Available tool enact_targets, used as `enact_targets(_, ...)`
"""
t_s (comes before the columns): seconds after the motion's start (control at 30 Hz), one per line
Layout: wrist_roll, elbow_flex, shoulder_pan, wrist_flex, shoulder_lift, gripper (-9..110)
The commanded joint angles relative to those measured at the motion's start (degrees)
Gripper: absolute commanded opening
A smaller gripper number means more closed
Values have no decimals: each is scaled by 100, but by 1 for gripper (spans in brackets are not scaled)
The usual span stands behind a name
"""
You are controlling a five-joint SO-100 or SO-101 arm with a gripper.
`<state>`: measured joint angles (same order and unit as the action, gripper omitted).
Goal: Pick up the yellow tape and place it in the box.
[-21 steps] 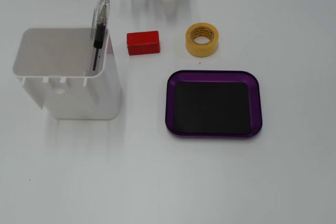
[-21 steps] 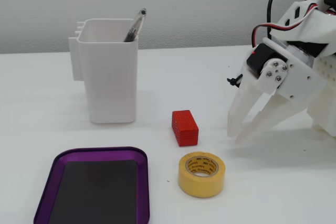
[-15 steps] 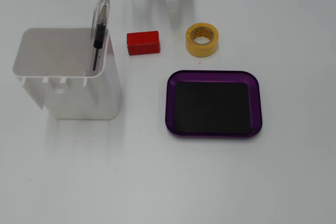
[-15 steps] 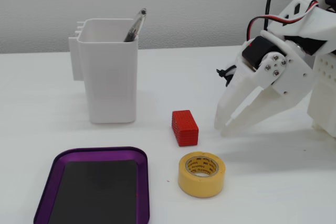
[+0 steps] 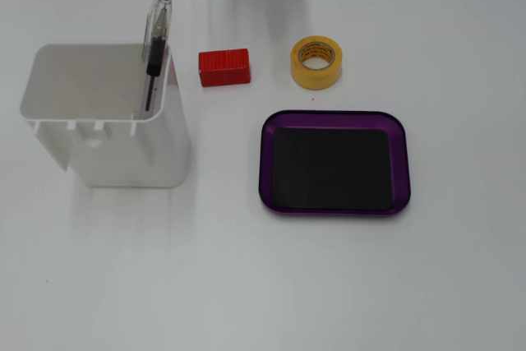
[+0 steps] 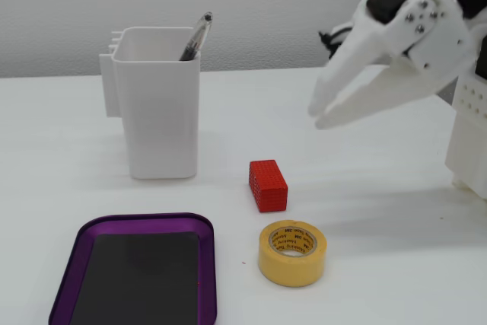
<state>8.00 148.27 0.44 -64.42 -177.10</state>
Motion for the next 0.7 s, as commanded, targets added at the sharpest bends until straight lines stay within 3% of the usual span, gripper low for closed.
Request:
enact_targets(0.0,176,-1406,-18,-70,1960,0)
enact_targets(0.27,659,-3217,-1195,-773,5027,10)
enact_targets(0.67,905,-2830,-1230,-272,5651,15)
